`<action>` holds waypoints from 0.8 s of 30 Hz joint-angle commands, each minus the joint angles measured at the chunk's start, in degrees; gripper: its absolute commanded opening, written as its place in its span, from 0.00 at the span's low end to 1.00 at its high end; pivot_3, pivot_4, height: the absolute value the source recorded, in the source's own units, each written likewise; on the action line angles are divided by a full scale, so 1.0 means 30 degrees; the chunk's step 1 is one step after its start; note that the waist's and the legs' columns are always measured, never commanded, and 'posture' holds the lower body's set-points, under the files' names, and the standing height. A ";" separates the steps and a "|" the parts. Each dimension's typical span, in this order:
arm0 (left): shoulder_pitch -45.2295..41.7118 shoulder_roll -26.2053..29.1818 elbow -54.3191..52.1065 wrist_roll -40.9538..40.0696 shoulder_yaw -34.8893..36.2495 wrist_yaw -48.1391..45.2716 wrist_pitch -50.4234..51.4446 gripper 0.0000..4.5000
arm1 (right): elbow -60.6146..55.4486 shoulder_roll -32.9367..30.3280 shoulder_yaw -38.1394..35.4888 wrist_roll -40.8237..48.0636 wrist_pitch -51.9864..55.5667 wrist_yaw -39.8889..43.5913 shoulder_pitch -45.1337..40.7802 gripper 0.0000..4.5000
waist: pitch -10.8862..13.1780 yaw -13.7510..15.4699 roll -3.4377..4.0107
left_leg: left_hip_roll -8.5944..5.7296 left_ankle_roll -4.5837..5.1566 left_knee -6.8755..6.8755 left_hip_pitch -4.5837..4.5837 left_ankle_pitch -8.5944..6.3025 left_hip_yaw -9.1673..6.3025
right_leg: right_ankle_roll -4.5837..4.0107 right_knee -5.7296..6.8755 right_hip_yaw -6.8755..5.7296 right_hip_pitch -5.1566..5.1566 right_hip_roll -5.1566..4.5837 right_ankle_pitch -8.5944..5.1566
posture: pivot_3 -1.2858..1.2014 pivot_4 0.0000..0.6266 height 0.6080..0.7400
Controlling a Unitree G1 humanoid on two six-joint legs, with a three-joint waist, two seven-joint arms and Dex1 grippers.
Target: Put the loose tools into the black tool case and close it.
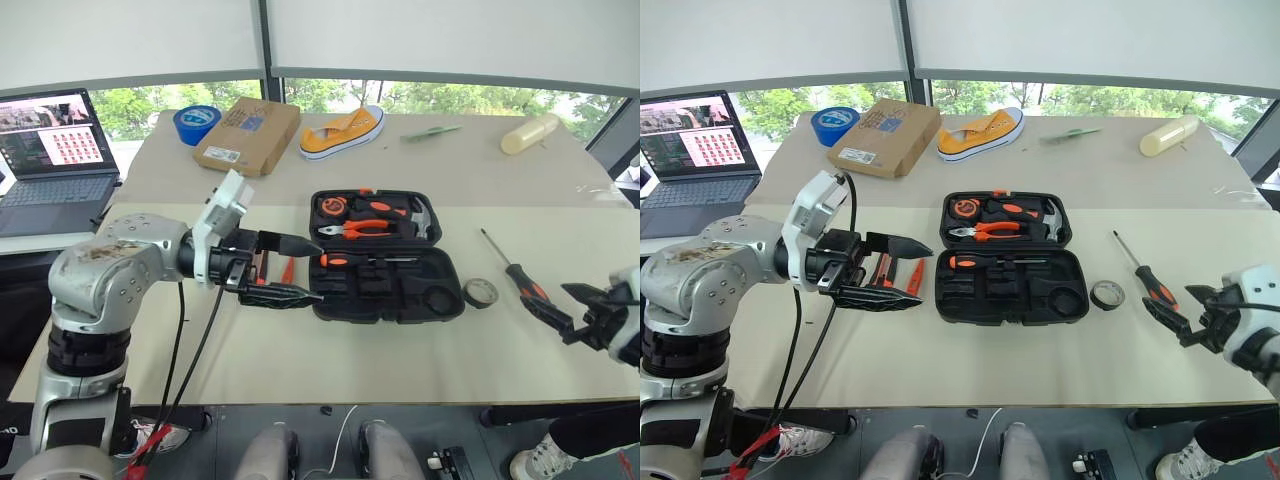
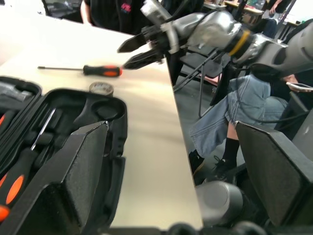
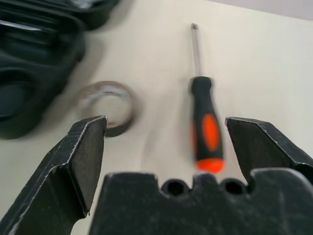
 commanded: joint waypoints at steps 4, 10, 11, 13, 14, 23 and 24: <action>0.0609 0.0915 -0.1036 -0.0058 -0.0062 0.0903 -0.0989 0.99 | 0.5282 -0.0410 0.1700 -0.1980 -0.2525 0.0214 -0.2748 1.00 | -0.0001 -0.0039 0.0006 | -0.0006 -0.0050 -0.0026 -0.0007 0.0030 0.0001 | -0.0005 -0.0002 0.0000 -0.0005 -0.0002 -0.0003 | 0.52 0.24 0.96; 0.0830 0.1490 -0.1072 0.0055 -0.0438 0.1102 -0.1817 1.00 | 0.7792 0.0059 0.1949 -0.2023 -0.3422 0.0550 -0.4193 0.77 | -0.0001 -0.0117 0.0006 | 0.0000 -0.0050 -0.0044 -0.0003 0.0030 0.0007 | -0.0006 -0.0008 0.0004 -0.0005 -0.0003 -0.0003 | 0.52 0.24 0.96; 0.0784 0.1573 -0.0980 0.0025 -0.0474 0.1123 -0.1888 1.00 | 0.7861 0.0094 0.1913 -0.1956 -0.3482 0.0619 -0.4190 0.68 | -0.0001 -0.0127 0.0006 | 0.0000 -0.0050 -0.0058 -0.0001 0.0030 0.0006 | -0.0007 -0.0007 0.0004 -0.0005 -0.0003 -0.0003 | 0.52 0.24 0.96; 0.0739 0.1734 -0.0800 0.0029 -0.0555 0.1132 -0.2070 1.00 | 0.7856 0.0150 0.1839 -0.1896 -0.3609 0.0688 -0.4077 0.53 | -0.0001 -0.0142 0.0006 | -0.0002 -0.0049 -0.0098 0.0009 0.0029 0.0007 | -0.0007 -0.0005 0.0005 -0.0003 -0.0005 -0.0002 | 0.52 0.24 0.96; 0.0742 0.1803 -0.0709 0.0069 -0.0611 0.1120 -0.2177 1.00 | 0.7767 0.0195 0.1738 -0.1807 -0.3637 0.0747 -0.3961 0.45 | -0.0001 -0.0154 0.0006 | -0.0001 -0.0049 -0.0102 0.0009 0.0030 0.0007 | -0.0008 -0.0004 0.0005 -0.0003 -0.0005 -0.0002 | 0.52 0.24 0.96; 0.0798 0.2372 -0.0231 0.0455 -0.1024 0.1015 -0.2958 1.00 | 0.3381 -0.1590 0.1070 0.0178 -0.3474 0.4381 -0.4255 0.23 | 0.0029 -0.0344 0.0067 | -0.0008 -0.0041 -0.0138 0.0011 0.0025 0.0009 | -0.0006 -0.0005 0.0011 -0.0012 -0.0009 -0.0002 | 0.52 0.24 0.96; 0.0798 0.2450 -0.0148 0.0488 -0.1059 0.0941 -0.3044 1.00 | 0.2863 -0.1916 0.1287 0.0382 -0.3438 0.5079 -0.4610 0.23 | 0.0049 -0.0421 0.0110 | -0.0013 -0.0019 -0.0136 0.0014 0.0012 0.0019 | -0.0005 -0.0004 0.0030 -0.0017 -0.0012 0.0000 | 0.52 0.24 0.96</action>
